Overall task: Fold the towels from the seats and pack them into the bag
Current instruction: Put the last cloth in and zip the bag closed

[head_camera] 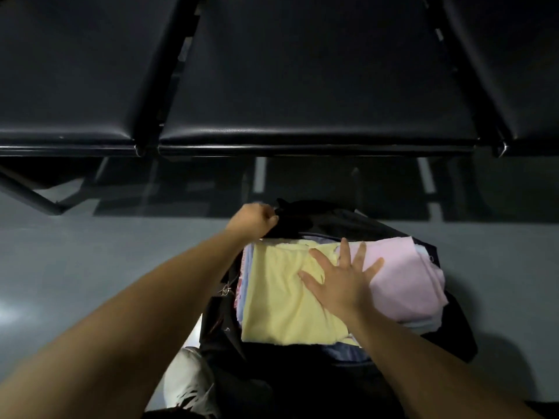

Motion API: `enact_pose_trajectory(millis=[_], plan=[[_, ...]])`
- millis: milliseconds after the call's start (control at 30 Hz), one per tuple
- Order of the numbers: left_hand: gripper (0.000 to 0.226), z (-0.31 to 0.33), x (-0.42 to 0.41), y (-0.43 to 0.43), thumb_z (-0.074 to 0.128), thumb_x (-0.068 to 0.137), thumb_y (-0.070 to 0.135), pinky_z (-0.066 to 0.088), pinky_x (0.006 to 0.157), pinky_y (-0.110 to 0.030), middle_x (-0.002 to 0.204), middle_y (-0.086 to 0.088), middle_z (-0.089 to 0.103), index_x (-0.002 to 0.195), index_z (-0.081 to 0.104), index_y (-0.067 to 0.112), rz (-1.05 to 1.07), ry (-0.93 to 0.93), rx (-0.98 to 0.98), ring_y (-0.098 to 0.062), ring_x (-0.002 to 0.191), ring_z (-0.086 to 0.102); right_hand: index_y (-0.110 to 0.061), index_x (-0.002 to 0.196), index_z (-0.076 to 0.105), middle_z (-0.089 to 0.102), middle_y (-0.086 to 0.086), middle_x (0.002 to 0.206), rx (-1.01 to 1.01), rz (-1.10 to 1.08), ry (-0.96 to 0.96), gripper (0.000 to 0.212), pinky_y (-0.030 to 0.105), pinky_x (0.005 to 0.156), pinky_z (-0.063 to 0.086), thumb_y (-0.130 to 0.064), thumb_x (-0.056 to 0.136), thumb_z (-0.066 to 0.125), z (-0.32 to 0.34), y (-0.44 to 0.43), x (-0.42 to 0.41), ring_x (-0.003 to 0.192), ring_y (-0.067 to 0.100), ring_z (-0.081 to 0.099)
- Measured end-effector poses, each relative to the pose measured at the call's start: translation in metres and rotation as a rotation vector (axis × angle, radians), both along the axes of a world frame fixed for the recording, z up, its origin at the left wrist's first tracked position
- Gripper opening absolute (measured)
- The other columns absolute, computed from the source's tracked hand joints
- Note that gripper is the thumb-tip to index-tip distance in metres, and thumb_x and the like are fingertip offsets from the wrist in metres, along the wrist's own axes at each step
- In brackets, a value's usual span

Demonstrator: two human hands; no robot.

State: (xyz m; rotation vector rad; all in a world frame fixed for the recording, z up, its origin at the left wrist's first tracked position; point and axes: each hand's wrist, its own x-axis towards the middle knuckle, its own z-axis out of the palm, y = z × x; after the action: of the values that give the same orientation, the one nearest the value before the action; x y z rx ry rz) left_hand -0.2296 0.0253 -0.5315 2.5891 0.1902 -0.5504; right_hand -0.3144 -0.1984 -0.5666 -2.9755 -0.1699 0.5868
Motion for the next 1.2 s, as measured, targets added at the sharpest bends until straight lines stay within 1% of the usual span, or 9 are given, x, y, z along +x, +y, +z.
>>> enact_pose_trajectory(millis=[200,467,600,700,833,933,1033,1133,1200], plan=[[0.056,-0.036,0.037,-0.018,0.063,0.092,0.055,0.05,0.092,-0.034,0.124,-0.011,0.064,0.128,0.065,0.012,-0.403,0.285,0.348,-0.03,0.113,0.061,-0.058,0.149,0.018,0.006,0.014,0.169,-0.062,0.017,0.024,0.086,0.078,0.106,-0.011,-0.087,0.071,-0.003,-0.005,0.002,0.003,0.15,0.05,-0.008],[0.058,-0.072,0.034,0.001,0.057,0.097,0.047,0.033,0.111,-0.041,0.147,-0.014,0.039,0.142,0.05,0.012,-0.48,0.19,0.496,-0.034,0.137,0.033,-0.054,0.151,0.017,0.003,0.015,0.169,-0.074,0.067,0.04,0.072,0.078,0.108,-0.011,-0.084,0.086,0.016,-0.007,0.005,0.009,0.15,0.05,-0.01],[0.039,-0.071,0.031,0.022,0.042,0.105,0.015,0.035,0.111,-0.045,0.157,-0.025,0.025,0.143,0.049,0.022,-0.296,0.114,0.399,-0.044,0.142,0.029,-0.055,0.149,0.024,0.007,0.017,0.168,-0.063,0.072,0.005,0.072,0.078,0.108,-0.011,-0.083,0.084,0.013,-0.01,0.004,0.005,0.15,0.052,-0.008],[0.032,-0.067,0.025,0.039,0.052,0.098,0.003,0.05,0.098,-0.037,0.129,-0.017,0.063,0.12,0.068,0.02,-0.145,0.095,0.13,-0.032,0.114,0.062,-0.055,0.151,0.02,0.001,0.017,0.168,-0.05,0.072,0.029,0.07,0.078,0.108,-0.013,-0.083,0.087,0.016,-0.009,0.004,0.006,0.149,0.051,-0.012],[0.031,-0.052,0.033,0.039,0.048,0.099,0.002,0.043,0.09,-0.023,0.115,-0.007,0.071,0.1,0.075,0.016,0.106,0.052,-0.138,-0.024,0.111,0.064,-0.054,0.152,0.013,-0.005,0.016,0.168,-0.061,0.079,0.068,0.069,0.078,0.109,-0.012,-0.082,0.09,0.018,-0.006,0.002,0.007,0.149,0.05,-0.017],[0.015,-0.042,0.035,0.036,0.061,0.098,0.022,0.042,0.092,-0.024,0.115,-0.003,0.068,0.108,0.071,0.017,0.152,0.15,-0.212,-0.022,0.114,0.062,-0.054,0.152,0.012,-0.005,0.016,0.168,-0.065,0.083,0.068,0.069,0.079,0.108,-0.011,-0.082,0.089,0.016,-0.005,0.002,0.006,0.149,0.05,-0.017],[0.064,-0.032,0.034,0.034,0.082,0.078,0.049,0.049,0.092,-0.032,0.111,0.002,0.059,0.128,0.055,0.019,-0.073,0.213,-0.022,-0.022,0.106,0.06,-0.054,0.152,0.016,-0.001,0.016,0.169,-0.053,0.082,0.054,0.075,0.078,0.106,-0.013,-0.083,0.083,0.006,-0.005,0.002,0.006,0.149,0.051,-0.014],[0.051,-0.031,0.033,0.033,0.071,0.089,0.045,0.053,0.083,-0.038,0.114,-0.009,0.066,0.13,0.055,0.019,-0.212,0.061,0.141,-0.031,0.104,0.065,-0.054,0.151,0.022,0.004,0.016,0.168,-0.04,0.069,0.029,0.077,0.078,0.106,-0.013,-0.082,0.081,0.006,-0.008,0.003,0.004,0.15,0.051,-0.009],[0.037,-0.027,0.031,0.032,0.061,0.096,0.044,0.049,0.091,-0.043,0.123,-0.015,0.061,0.126,0.063,0.021,-0.349,-0.081,0.289,-0.038,0.115,0.058,-0.055,0.15,0.023,0.005,0.017,0.168,-0.034,0.068,0.018,0.071,0.078,0.106,-0.014,-0.082,0.086,0.013,-0.009,0.002,0.004,0.15,0.051,-0.009]])
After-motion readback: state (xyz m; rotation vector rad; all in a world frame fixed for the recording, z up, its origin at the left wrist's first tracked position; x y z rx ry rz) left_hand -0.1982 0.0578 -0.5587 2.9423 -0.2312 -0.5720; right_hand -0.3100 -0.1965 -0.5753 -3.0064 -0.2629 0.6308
